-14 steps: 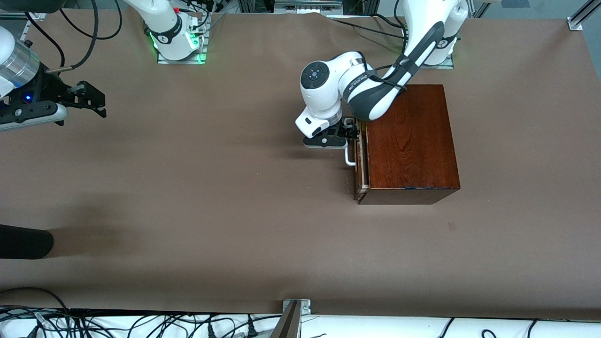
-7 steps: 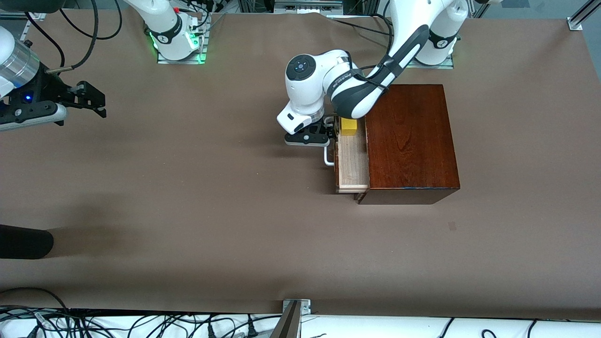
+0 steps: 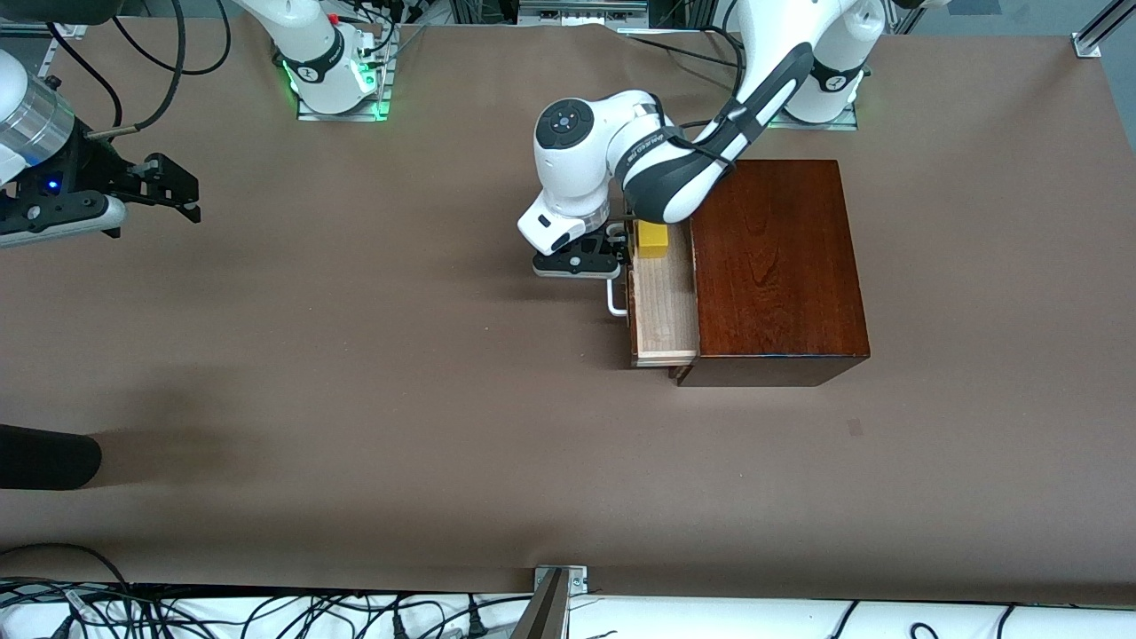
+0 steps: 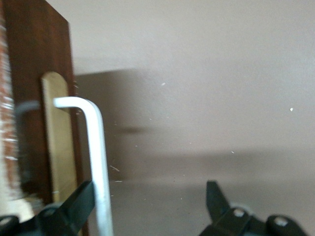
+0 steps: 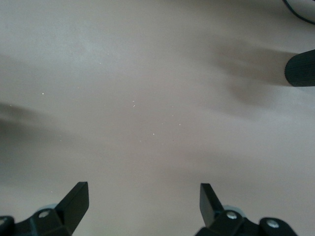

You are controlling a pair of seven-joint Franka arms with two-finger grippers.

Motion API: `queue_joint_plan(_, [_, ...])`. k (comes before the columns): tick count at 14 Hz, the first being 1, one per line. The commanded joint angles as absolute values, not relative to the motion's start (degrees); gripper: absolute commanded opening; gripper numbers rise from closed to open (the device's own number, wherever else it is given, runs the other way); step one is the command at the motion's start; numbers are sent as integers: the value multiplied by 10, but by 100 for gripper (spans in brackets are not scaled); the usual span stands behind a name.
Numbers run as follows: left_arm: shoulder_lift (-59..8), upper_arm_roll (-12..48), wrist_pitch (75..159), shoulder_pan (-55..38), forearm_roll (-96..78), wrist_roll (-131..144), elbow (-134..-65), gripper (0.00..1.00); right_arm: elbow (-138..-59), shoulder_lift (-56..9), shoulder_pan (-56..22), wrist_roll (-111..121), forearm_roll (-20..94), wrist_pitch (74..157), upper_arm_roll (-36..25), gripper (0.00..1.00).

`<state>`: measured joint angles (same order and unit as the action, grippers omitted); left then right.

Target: Open drawer, take yellow block, close drawer

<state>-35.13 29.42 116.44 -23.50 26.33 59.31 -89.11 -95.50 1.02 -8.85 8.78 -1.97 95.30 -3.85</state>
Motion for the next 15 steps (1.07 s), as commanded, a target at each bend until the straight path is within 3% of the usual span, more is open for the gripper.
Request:
queue_joint_plan(1, [-323,295,1068,-242,265,575,-840,100,-948,10,-80,88,-14,950,-33,100])
queue_joint_plan(7, [-212,294,984,-140,172,436,-795,100,-948,7,-82,83,-13,951,-33,100])
queue_joint_plan(12, [-164,293,897,-37,146,289,-763,100,-947,-13,-86,90,-10,961,-27,100])
queue_joint_plan(15, [-114,224,890,-29,97,183,-776,100,-946,-29,-105,82,-7,962,-24,100])
